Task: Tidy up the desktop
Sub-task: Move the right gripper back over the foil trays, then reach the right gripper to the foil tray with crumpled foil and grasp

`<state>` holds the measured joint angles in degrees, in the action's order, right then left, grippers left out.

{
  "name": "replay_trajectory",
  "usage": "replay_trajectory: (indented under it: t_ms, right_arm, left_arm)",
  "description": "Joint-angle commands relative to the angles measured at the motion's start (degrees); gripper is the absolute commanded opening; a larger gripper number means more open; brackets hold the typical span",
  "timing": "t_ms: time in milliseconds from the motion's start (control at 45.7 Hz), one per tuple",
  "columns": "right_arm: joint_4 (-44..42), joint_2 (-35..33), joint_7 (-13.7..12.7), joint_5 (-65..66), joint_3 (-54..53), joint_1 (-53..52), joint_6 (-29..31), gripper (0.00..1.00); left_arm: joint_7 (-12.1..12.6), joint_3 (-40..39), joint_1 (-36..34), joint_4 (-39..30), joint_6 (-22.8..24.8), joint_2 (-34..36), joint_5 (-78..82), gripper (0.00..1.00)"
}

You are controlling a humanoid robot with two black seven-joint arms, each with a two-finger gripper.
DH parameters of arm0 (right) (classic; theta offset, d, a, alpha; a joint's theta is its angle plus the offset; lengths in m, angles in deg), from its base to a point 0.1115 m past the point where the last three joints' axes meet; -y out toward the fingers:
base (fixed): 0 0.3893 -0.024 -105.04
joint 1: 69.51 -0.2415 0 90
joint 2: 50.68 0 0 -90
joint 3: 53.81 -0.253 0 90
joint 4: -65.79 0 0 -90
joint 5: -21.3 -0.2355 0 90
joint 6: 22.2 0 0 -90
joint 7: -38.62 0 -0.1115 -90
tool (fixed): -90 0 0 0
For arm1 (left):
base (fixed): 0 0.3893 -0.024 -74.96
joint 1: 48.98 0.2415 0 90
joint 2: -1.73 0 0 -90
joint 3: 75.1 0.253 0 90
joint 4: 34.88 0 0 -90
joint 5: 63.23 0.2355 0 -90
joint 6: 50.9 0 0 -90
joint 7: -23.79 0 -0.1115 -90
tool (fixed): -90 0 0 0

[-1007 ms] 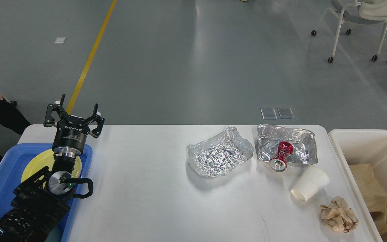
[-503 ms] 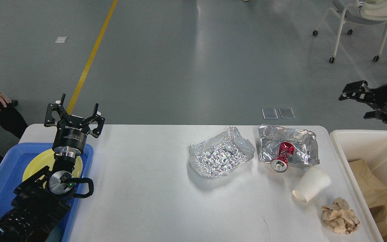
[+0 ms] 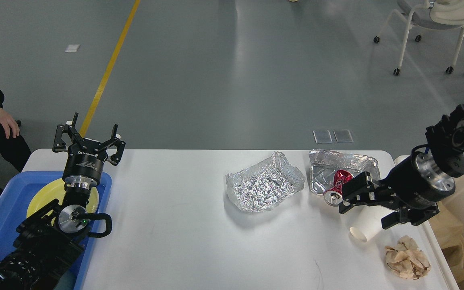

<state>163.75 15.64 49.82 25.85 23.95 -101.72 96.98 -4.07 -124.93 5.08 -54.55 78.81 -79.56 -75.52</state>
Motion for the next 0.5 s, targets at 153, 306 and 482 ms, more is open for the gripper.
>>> replay_trajectory:
  t_ms: [153, 306, 482]
  right_arm:
    - [-4.44, 4.44, -2.23, -16.75, 1.43, 12.77, -17.74, 1.0]
    - [-5.5, 4.79, -2.14, -22.39, -2.43, 20.33, -23.11, 1.0]
    - [-13.4, 8.04, -2.05, -26.34, -9.64, 32.55, -29.88, 1.0]
  left_arm:
    - [0.0, 0.0, 0.0, -0.02, 0.01, 0.0, -0.01, 0.97]
    - [0.0, -0.09, 0.0, -0.02, 0.01, 0.0, 0.08, 0.97]
    - [0.0, -0.09, 0.0, -0.02, 0.01, 0.0, -0.01, 0.97]
